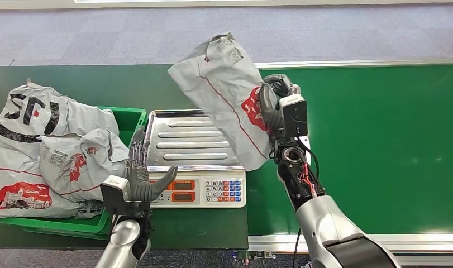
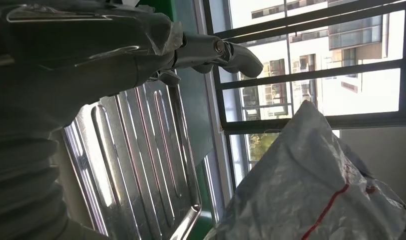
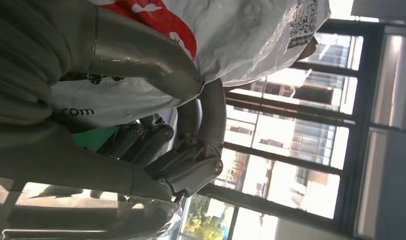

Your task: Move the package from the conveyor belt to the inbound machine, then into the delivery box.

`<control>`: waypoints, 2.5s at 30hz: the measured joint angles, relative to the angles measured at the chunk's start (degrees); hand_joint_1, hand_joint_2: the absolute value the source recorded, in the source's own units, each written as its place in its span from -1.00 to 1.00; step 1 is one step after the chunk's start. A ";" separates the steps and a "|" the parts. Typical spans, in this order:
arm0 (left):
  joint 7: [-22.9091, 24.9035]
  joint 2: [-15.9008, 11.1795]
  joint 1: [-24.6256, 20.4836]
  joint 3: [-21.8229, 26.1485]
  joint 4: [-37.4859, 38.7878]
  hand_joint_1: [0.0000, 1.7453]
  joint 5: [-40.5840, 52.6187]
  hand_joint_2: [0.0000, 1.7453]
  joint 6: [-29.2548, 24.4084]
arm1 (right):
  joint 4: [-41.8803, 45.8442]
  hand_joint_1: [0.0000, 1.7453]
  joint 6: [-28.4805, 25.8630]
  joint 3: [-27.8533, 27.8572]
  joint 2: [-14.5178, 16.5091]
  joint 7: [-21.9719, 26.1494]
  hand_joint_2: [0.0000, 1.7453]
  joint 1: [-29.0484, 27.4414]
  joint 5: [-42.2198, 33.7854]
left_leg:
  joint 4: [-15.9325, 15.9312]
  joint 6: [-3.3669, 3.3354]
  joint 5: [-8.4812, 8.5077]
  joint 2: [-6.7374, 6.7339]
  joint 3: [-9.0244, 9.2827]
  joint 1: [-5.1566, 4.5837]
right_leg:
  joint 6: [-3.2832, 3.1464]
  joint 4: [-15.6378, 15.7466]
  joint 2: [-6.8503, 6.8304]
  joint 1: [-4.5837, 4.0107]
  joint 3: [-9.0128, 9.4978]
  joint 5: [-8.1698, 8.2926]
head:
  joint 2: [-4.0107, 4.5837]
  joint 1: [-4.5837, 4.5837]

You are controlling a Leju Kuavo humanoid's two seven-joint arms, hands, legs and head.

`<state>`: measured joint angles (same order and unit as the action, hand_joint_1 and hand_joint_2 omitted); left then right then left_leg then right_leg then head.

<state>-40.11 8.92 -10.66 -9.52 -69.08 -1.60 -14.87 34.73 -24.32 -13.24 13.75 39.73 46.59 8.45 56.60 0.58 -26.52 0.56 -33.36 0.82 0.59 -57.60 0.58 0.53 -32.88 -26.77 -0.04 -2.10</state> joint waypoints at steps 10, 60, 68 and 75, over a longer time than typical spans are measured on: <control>-0.01 0.04 -0.14 -0.45 0.58 -1.00 -0.11 1.00 0.56 | -2.65 1.00 6.76 -2.50 0.38 -7.54 1.00 4.05 3.74 | 0.00 0.00 0.00 0.02 0.00 0.01 | 0.00 0.00 0.00 -0.01 -0.01 0.00 | 0.00 0.00; 0.14 0.15 1.42 0.63 0.72 -1.00 1.16 1.00 0.54 | -1.65 -1.00 2.81 -11.72 0.14 -12.38 1.00 -3.69 7.23 | 0.00 0.00 0.00 0.00 -0.02 0.00 | 0.00 0.00 0.03 0.00 -0.05 0.00 | 0.00 0.01; 0.28 -0.33 3.51 0.61 -2.62 -1.00 1.04 1.00 1.08 | 14.62 -1.00 8.71 -5.51 -2.22 -12.00 1.00 -19.05 -5.54 | 0.00 0.01 -0.06 0.00 -0.13 0.00 | 0.00 0.01 0.02 0.00 -0.12 -0.04 | 0.00 0.01; 0.85 -0.82 3.55 -1.05 -3.77 -1.00 5.63 1.00 2.94 | 23.75 -1.00 9.71 -0.34 -3.60 -11.70 1.00 -27.73 -8.88 | 0.00 0.03 -0.06 0.00 -0.10 0.00 | -0.01 0.03 -0.02 0.00 -0.09 -0.04 | 0.00 0.01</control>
<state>-39.26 8.10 -7.11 -10.58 -72.84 4.04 -11.93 58.48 -14.60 -13.57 10.15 28.03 18.86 -0.43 56.59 0.60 -26.58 0.56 -33.46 0.81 0.58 -57.57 0.56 0.53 -32.97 -26.80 -0.04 -2.09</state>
